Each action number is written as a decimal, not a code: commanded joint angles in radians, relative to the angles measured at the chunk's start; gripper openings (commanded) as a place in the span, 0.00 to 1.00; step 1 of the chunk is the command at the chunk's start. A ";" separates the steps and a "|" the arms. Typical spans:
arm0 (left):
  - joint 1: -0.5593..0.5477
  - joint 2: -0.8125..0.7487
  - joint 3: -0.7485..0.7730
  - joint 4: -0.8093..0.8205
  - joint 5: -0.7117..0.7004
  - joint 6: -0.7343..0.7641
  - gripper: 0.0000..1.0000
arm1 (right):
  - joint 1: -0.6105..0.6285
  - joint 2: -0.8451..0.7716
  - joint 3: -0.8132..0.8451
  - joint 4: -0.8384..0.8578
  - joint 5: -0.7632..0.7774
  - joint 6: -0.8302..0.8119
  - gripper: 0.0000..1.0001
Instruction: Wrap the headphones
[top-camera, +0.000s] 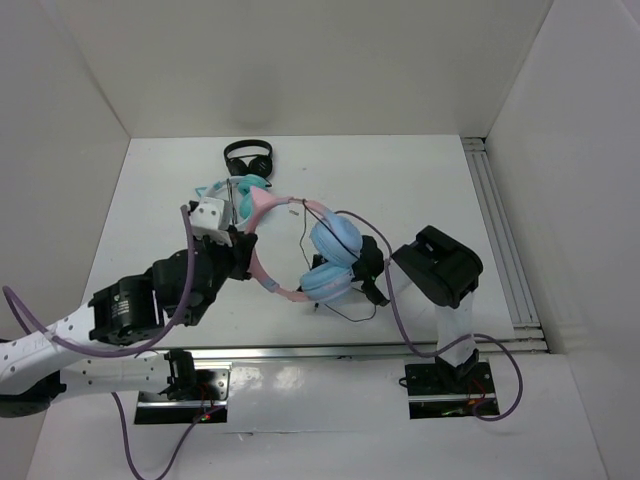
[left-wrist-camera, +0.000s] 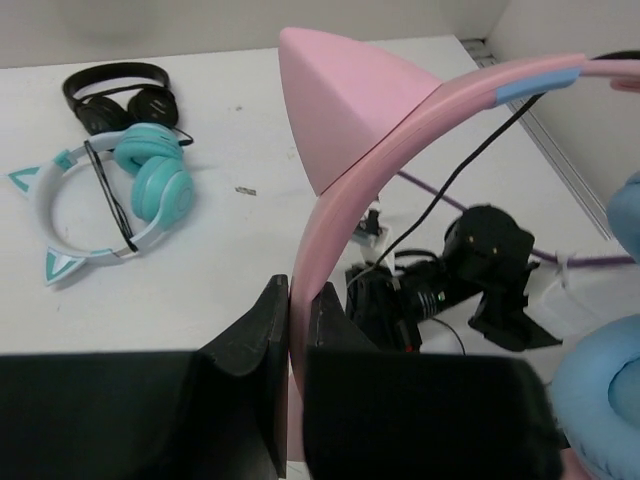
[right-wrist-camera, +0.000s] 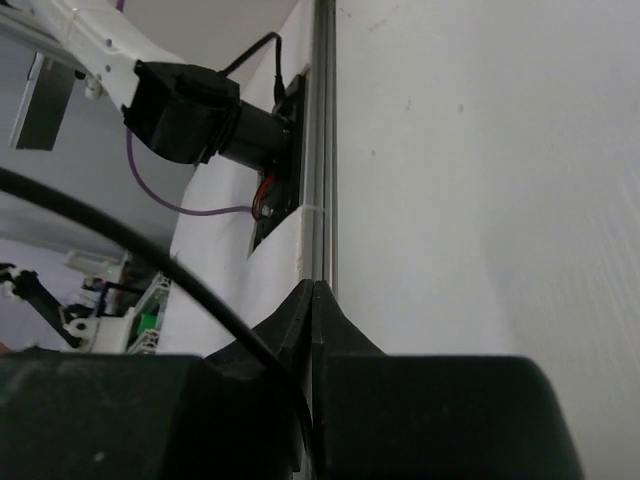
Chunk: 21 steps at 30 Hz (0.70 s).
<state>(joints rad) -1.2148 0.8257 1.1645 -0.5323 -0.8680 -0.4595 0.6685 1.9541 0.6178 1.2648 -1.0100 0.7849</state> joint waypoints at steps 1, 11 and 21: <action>-0.005 -0.026 0.015 0.138 -0.164 -0.134 0.00 | -0.006 0.045 -0.038 0.562 0.002 0.091 0.08; -0.005 0.171 0.138 -0.175 -0.480 -0.450 0.00 | 0.003 0.051 -0.107 0.624 0.063 0.108 0.00; 0.283 0.317 0.184 -0.181 -0.349 -0.472 0.00 | 0.114 -0.136 -0.254 0.438 0.155 -0.045 0.00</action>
<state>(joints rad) -1.0267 1.1267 1.3029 -0.8021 -1.2388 -0.8928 0.7361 1.9102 0.3939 1.2819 -0.9001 0.8188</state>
